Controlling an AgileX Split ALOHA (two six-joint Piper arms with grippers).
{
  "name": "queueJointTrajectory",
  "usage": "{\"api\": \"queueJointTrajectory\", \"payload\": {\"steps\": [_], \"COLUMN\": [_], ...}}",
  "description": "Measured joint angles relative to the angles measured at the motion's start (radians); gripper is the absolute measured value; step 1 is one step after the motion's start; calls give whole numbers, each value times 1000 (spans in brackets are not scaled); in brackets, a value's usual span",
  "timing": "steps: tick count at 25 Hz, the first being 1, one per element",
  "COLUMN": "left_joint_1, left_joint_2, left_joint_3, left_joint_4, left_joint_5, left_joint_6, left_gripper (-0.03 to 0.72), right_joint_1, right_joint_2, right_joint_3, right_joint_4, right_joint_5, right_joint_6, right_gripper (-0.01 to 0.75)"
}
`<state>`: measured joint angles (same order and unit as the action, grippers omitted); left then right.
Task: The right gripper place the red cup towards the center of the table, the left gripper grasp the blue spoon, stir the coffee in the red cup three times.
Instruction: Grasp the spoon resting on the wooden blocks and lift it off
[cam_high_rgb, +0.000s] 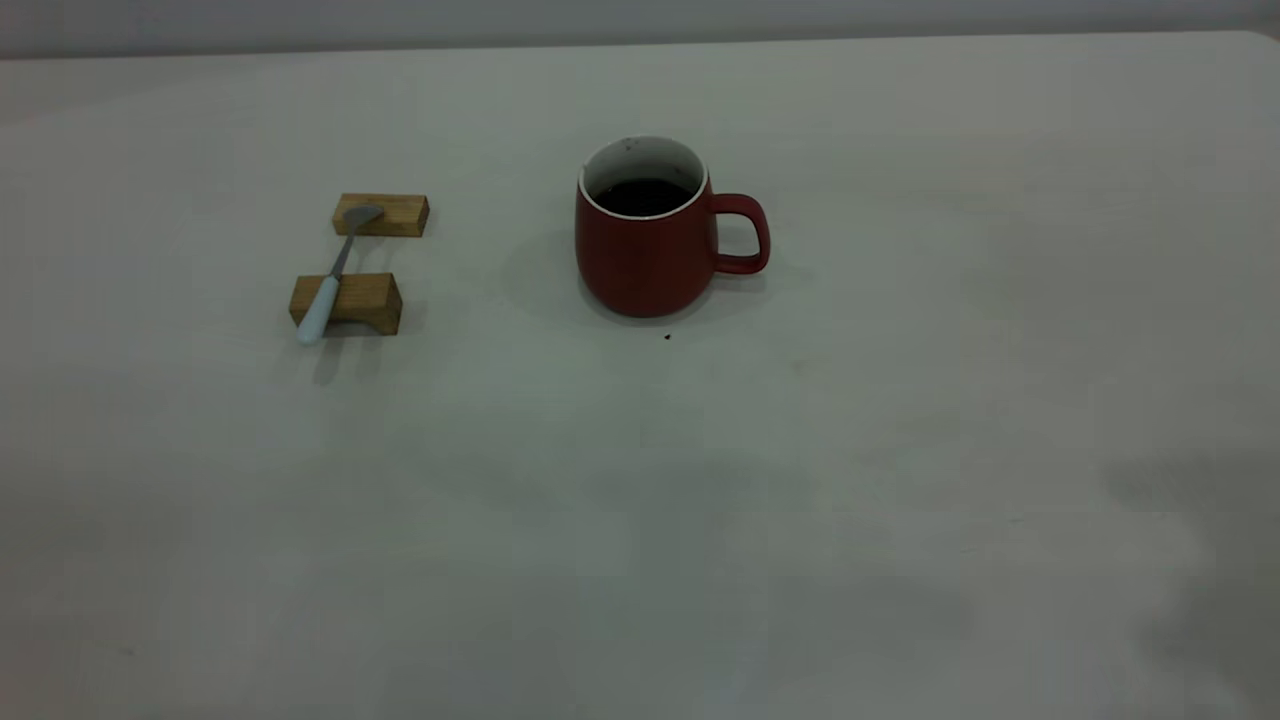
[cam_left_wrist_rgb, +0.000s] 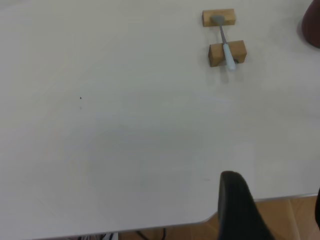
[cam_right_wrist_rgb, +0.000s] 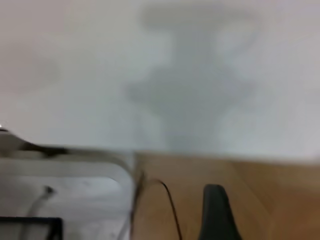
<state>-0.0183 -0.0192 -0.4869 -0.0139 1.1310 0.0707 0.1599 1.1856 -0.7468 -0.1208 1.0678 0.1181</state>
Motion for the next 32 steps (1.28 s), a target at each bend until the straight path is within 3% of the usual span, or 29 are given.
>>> {"api": "queueJointTrajectory", "payload": {"steps": [4, 6, 19, 32], "left_joint_1": [0, 0, 0, 0], "left_joint_2": [0, 0, 0, 0], "left_joint_3": [0, 0, 0, 0], "left_joint_4": [0, 0, 0, 0], "left_joint_5": [0, 0, 0, 0], "left_joint_6": [0, 0, 1, 1], "left_gripper": [445, 445, 445, 445], "right_joint_1": [-93, -101, -101, -103], "right_joint_2": [-283, -425, -1016, -1165], "right_joint_3": [187, 243, 277, 277], "right_joint_4": [-8, -2, 16, 16], "right_joint_5": [12, 2, 51, 61], "right_joint_6": [2, -2, 8, 8], "right_gripper": [547, 547, 547, 547]}}
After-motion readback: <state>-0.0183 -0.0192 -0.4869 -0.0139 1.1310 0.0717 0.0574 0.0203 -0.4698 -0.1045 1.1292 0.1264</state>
